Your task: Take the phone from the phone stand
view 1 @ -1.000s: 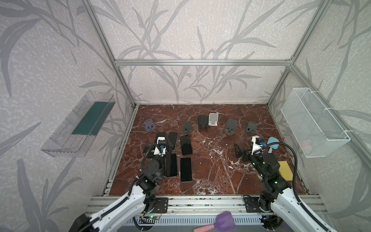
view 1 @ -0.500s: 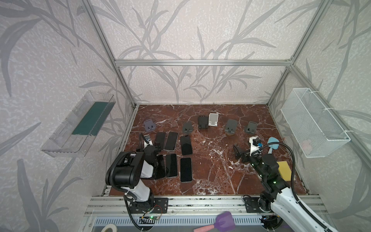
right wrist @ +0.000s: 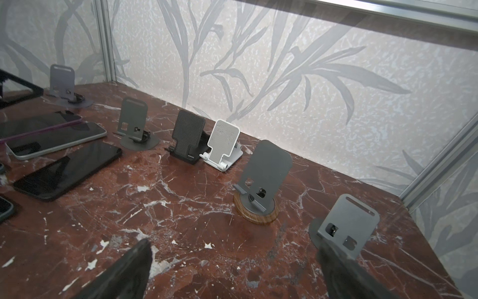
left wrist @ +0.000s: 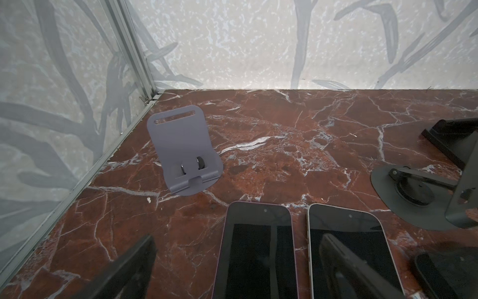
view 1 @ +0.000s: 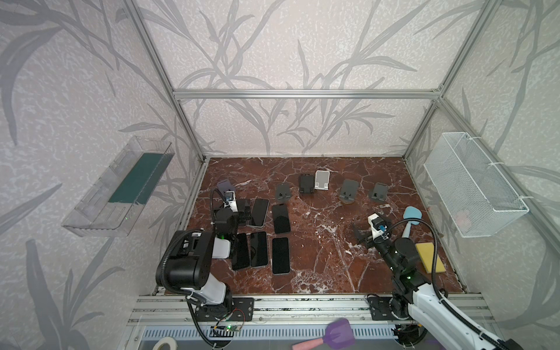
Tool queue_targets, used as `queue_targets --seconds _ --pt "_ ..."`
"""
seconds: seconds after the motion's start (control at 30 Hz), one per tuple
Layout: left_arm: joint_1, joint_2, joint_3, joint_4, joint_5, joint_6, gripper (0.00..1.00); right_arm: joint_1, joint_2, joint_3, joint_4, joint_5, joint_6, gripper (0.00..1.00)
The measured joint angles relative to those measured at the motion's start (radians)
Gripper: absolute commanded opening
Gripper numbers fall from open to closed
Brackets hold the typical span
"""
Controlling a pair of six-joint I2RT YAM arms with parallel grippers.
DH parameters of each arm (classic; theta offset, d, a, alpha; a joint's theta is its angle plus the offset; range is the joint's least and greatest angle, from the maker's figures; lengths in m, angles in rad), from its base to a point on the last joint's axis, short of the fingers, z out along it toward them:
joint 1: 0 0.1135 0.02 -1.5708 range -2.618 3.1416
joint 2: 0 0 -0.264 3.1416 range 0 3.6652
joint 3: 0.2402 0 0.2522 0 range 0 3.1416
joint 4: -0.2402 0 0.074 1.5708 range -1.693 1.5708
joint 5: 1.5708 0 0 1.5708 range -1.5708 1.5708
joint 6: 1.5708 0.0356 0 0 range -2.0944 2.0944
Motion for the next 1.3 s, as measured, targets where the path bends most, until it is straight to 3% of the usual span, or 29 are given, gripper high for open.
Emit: queue_targets --seconds 0.1,0.2,0.47,0.53,0.7,0.83,1.1,1.3 --pt "0.0 0.002 0.018 -0.04 -0.024 -0.008 0.99 0.0 0.038 0.001 0.018 -0.003 -0.073 0.99" --pt "0.0 0.002 0.038 -0.061 -0.055 -0.016 0.99 0.0 0.187 0.002 0.111 0.0 -0.122 0.99" --pt "0.0 0.002 0.046 -0.084 -0.082 -0.019 0.99 -0.002 0.877 0.037 0.556 0.05 -0.116 0.99" --pt "0.0 0.002 0.046 -0.089 -0.083 -0.019 0.99 -0.013 0.952 0.064 0.599 0.111 -0.093 0.99" --pt "0.0 0.002 0.046 -0.098 -0.084 -0.019 0.99 -0.083 1.027 0.138 0.705 0.181 -0.021 0.99" --pt "0.0 0.002 0.046 -0.099 -0.084 -0.019 0.99 -0.116 1.035 0.207 0.674 0.226 0.031 0.99" --pt "0.0 0.002 0.046 -0.102 -0.084 -0.019 0.99 -0.159 1.012 0.278 0.535 0.21 0.091 0.99" --pt "0.0 0.002 0.046 -0.102 -0.084 -0.019 0.99 -0.216 1.003 0.324 0.417 0.124 0.132 0.99"
